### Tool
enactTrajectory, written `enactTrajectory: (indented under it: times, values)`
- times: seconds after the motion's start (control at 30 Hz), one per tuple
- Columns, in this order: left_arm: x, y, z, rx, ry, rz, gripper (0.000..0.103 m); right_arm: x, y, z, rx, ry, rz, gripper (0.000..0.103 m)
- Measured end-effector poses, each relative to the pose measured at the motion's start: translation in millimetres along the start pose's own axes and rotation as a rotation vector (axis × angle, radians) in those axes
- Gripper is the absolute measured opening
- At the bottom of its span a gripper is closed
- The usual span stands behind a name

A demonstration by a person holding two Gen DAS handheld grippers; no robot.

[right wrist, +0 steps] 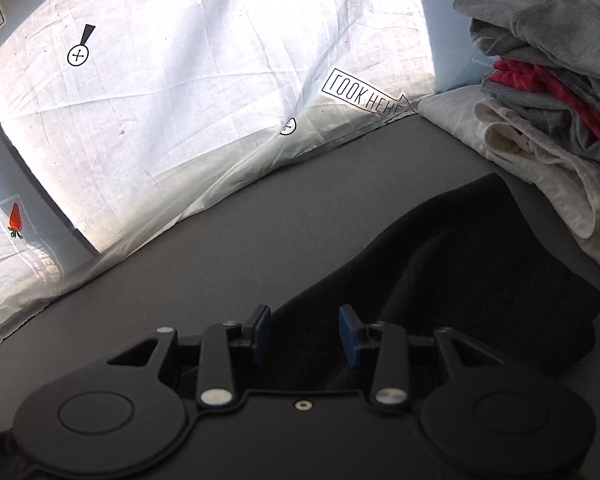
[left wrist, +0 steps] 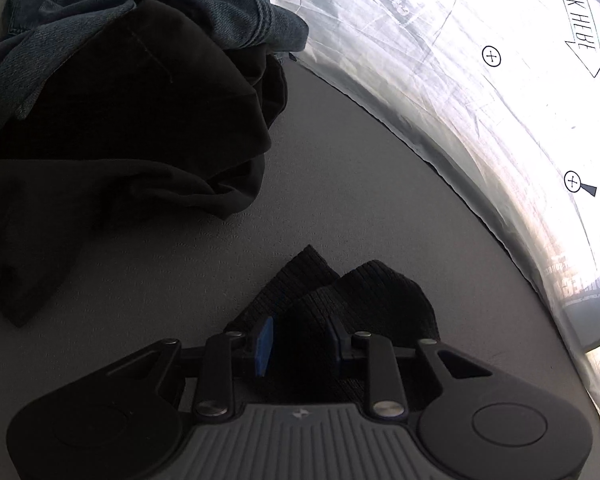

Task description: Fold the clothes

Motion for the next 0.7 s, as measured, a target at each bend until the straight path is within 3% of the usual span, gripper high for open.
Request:
enactTrajectory:
  times: [0.1, 0.27, 0.37, 0.4, 0.53, 0.7]
  values:
    - [4, 5, -1, 0.018, 0.009, -0.008, 0.031, 28, 2, -14, 0.014, -0.077, -0.022, 0.041]
    - [0, 16, 4, 0.028, -0.001, 0.009, 0.034, 49, 0, -43, 0.058, -0.358, -0.015, 0.066]
    - [-3, 18, 14, -0.013, 0.040, 0.015, 0.026, 47, -2, -38, 0.030, -0.262, 0.001, 0.079]
    - [-3, 18, 17, -0.023, 0.050, 0.017, 0.011, 50, 1, -43, 0.041, -0.294, 0.009, 0.082]
    - [-3, 2, 22, -0.046, 0.059, 0.070, 0.008, 58, 8, -53, 0.070, -0.300, 0.051, 0.089]
    - [-8, -43, 17, -0.076, 0.024, 0.208, 0.008, 60, 9, -53, 0.068, -0.310, 0.055, 0.090]
Point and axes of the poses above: each gripper's, at about its wrist camera, not at the fingertips, and y roughly the way its jaws point, z to its right, x to its underside, the point moved 1 cm from there along y, roughly the way its jaws point, and after that the axes turned 7 degrees about y, right-handed, at the moved point
